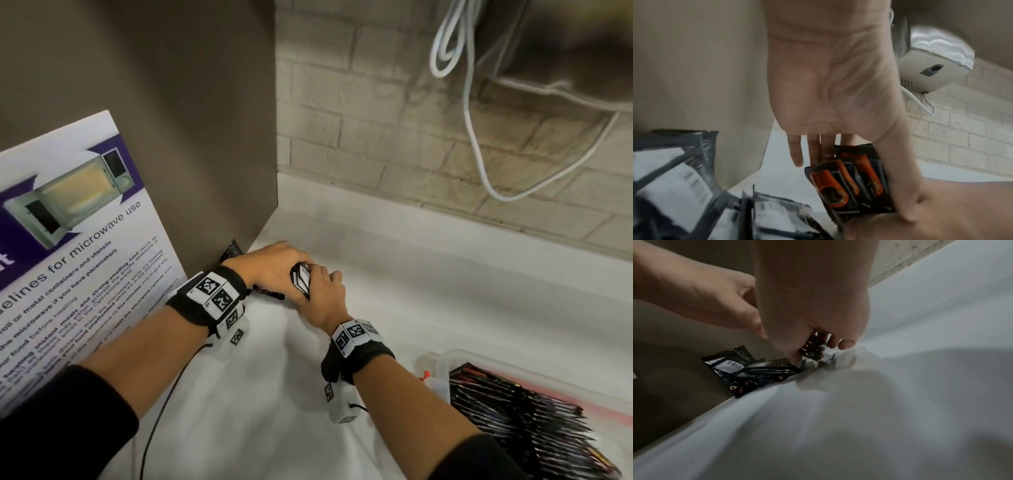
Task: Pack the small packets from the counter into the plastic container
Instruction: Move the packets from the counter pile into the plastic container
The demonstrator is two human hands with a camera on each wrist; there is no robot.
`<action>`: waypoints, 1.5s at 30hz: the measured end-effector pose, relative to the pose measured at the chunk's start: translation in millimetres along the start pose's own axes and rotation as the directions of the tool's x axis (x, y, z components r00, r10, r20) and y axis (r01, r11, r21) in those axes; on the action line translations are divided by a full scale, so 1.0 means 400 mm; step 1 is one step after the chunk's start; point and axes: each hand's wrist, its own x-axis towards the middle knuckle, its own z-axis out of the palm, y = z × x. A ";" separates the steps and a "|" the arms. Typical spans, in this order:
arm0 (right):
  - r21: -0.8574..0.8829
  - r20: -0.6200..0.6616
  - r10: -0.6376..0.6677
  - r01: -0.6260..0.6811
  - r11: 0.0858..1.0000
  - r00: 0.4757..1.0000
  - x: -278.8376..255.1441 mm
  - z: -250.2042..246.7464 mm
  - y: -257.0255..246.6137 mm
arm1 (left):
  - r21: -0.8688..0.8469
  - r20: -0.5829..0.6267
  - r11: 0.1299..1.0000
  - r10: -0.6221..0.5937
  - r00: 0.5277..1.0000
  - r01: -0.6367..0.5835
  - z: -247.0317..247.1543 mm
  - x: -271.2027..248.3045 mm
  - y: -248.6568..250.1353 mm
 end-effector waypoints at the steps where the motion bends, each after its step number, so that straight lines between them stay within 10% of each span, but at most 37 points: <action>1: 0.005 -0.010 0.009 -0.009 1.000 1.000 -0.006 -0.005 0.000 | 0.002 -0.008 1.000 0.003 1.000 -0.003 -0.004 -0.002 0.010; 17: 0.292 -0.218 0.004 0.062 0.954 0.976 -0.128 -0.181 -0.019 | -0.208 -0.063 0.978 -0.011 0.998 -0.002 -0.095 0.012 0.171; 27: 0.266 -0.318 0.079 0.009 0.964 0.945 -0.237 -0.321 0.060 | -0.617 0.039 0.783 0.132 0.990 -0.080 -0.091 0.015 0.317; 37: 0.694 -0.297 0.228 0.045 0.719 0.927 -0.494 -0.491 0.220 | -0.663 -0.111 0.668 0.358 0.927 -0.337 -0.037 -0.008 0.573; 45: 0.584 -0.250 0.183 -0.003 0.812 0.951 -0.692 -0.556 0.383 | -0.420 0.124 0.846 0.412 0.903 -0.328 0.056 0.017 0.795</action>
